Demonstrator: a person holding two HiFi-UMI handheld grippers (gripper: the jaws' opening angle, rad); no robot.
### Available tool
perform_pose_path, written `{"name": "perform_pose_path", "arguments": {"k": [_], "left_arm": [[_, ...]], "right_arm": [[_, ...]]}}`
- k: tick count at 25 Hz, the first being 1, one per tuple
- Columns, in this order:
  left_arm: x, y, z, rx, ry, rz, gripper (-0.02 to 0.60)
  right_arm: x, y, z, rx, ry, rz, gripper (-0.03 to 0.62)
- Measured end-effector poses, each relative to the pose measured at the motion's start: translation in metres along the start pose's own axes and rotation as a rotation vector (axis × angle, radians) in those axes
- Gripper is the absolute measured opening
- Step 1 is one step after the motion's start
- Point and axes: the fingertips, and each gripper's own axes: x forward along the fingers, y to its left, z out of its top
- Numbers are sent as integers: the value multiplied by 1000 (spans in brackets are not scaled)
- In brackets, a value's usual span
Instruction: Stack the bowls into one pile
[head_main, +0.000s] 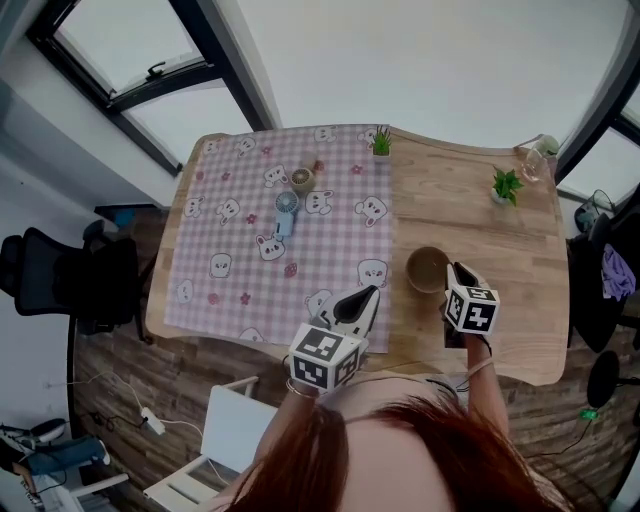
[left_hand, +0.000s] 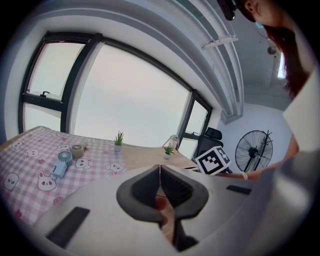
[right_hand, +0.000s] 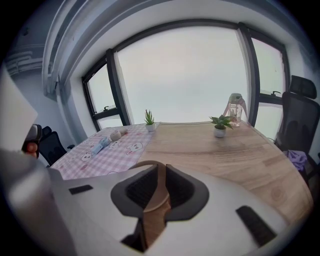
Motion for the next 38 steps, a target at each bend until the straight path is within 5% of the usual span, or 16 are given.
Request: {"name": "perform_pose_path", "arguments": {"k": [26,38], "left_arm": [[-28,19,7,89,-41,-147,11],[-26,-5,45,172,-124,-154,11]], "right_arm": [[-74,48,15,38,-195,-93,0],[-117,62,54,-28,-351,-45,0]]}}
